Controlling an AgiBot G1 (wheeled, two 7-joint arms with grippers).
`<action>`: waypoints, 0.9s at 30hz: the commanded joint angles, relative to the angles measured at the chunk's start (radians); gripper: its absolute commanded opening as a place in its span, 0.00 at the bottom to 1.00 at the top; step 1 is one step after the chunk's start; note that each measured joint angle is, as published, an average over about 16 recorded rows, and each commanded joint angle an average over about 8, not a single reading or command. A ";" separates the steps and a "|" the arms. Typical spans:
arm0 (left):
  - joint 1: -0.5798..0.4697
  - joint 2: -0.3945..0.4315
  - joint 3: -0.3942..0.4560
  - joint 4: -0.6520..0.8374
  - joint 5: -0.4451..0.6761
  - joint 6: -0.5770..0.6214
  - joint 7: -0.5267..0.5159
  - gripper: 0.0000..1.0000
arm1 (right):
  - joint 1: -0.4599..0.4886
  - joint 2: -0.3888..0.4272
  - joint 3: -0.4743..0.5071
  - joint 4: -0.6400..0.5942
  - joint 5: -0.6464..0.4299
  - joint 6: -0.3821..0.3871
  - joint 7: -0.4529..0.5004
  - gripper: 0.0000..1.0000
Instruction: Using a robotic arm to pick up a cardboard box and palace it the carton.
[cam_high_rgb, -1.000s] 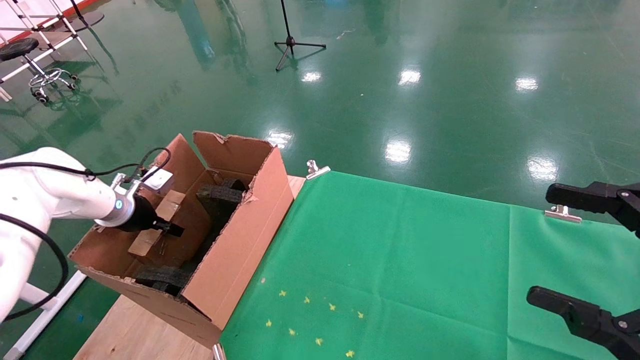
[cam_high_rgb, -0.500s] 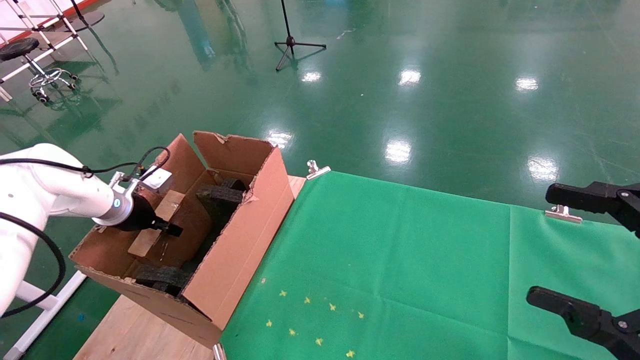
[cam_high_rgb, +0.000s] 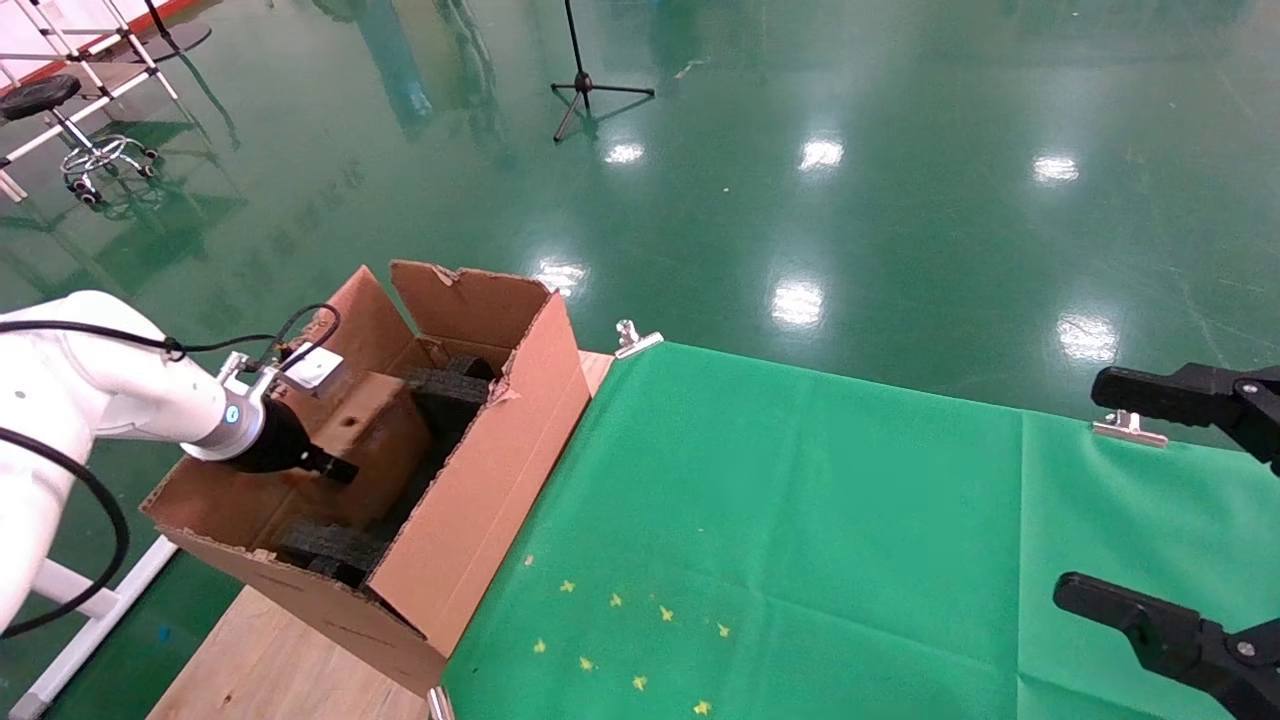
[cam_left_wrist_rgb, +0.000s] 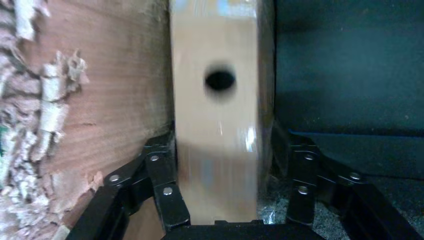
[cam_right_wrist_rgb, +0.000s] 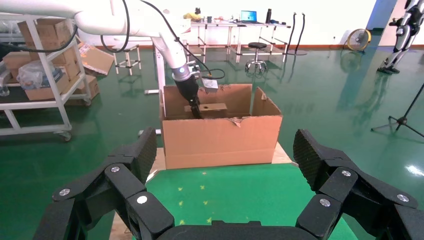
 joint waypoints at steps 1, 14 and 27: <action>0.002 -0.001 0.001 0.003 0.001 0.004 -0.001 1.00 | 0.000 0.000 0.000 0.000 0.000 0.000 0.000 1.00; -0.079 -0.100 -0.124 -0.189 -0.211 0.231 0.139 1.00 | 0.000 0.000 0.000 0.000 0.000 0.000 0.000 1.00; -0.055 -0.254 -0.254 -0.419 -0.464 0.475 0.217 1.00 | 0.000 0.000 0.000 0.000 0.000 0.000 0.000 1.00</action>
